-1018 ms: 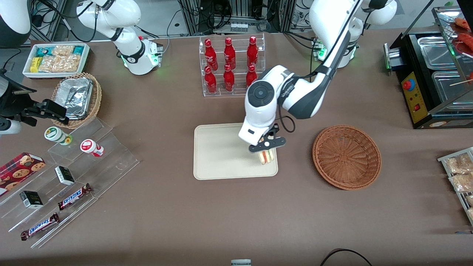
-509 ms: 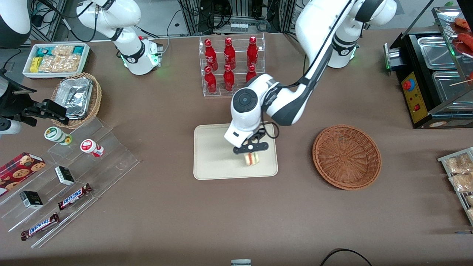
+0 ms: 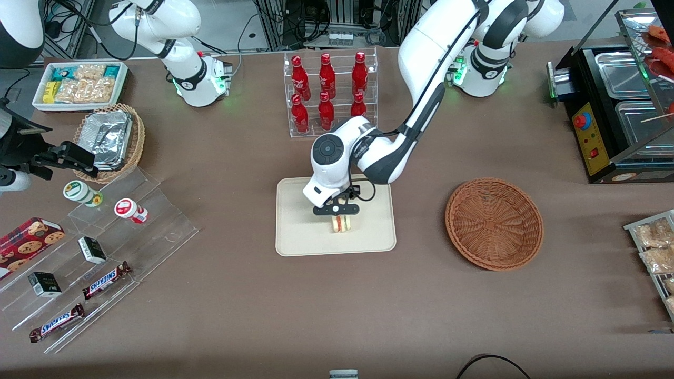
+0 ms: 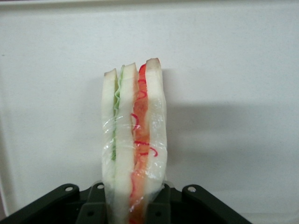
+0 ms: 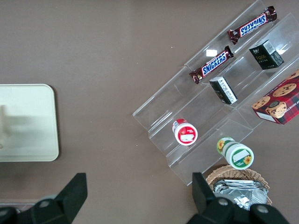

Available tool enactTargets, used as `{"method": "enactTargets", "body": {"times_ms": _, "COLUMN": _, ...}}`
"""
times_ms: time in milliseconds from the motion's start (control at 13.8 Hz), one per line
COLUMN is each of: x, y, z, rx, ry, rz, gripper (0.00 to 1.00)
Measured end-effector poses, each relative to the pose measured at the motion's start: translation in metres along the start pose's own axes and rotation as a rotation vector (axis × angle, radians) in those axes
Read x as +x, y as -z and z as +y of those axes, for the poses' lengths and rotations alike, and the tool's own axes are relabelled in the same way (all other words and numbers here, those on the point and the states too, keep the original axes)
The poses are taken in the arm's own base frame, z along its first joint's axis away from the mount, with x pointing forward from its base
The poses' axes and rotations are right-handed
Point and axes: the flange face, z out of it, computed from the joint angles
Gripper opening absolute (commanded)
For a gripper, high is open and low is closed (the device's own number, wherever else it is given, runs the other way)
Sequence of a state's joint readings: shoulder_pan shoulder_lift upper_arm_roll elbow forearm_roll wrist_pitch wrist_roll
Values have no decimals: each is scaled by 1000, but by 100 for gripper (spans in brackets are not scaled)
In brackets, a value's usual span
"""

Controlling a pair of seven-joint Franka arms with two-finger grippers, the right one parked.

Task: Place sandwich from basket to tray
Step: 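Lower the sandwich onto the tray and open the left gripper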

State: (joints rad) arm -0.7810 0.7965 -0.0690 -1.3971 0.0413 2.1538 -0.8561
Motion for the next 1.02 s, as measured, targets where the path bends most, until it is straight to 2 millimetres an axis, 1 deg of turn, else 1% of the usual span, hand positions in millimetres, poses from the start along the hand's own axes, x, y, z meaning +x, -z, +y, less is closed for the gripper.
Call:
{"method": "enactTargets", "body": {"times_ms": 145, "x": -6, "y": -10, "z": 7, "rx": -3, "ry": -17, "rz": 2, "gripper": 15}}
{"method": "enactTargets", "body": {"times_ms": 291, "x": -9, "y": -15, "z": 9, "rx": 2, "ry": -22, "rz": -2, "gripper": 16}}
{"method": "enactTargets", "body": {"times_ms": 364, "x": -9, "y": -15, "z": 8, "rx": 2, "ry": -23, "rz": -2, "gripper": 28}}
{"method": "enactTargets", "body": {"times_ms": 436, "x": -8, "y": -15, "z": 8, "rx": 2, "ry": -24, "rz": -1, "gripper": 86}}
{"method": "enactTargets", "body": {"times_ms": 509, "x": -8, "y": -15, "z": 8, "rx": 3, "ry": -24, "rz": -1, "gripper": 100}}
{"method": "enactTargets", "body": {"times_ms": 655, "x": -7, "y": -13, "z": 8, "rx": 1, "ry": -24, "rz": 3, "gripper": 100}}
{"method": "enactTargets", "body": {"times_ms": 800, "x": -4, "y": -6, "z": 10, "rx": -10, "ry": -13, "rz": 14, "gripper": 100}}
{"method": "enactTargets", "body": {"times_ms": 873, "x": -2, "y": 2, "z": 12, "rx": -20, "ry": 0, "rz": 24, "gripper": 100}}
{"method": "enactTargets", "body": {"times_ms": 1018, "x": 3, "y": 25, "z": 14, "rx": -43, "ry": 18, "rz": 47, "gripper": 100}}
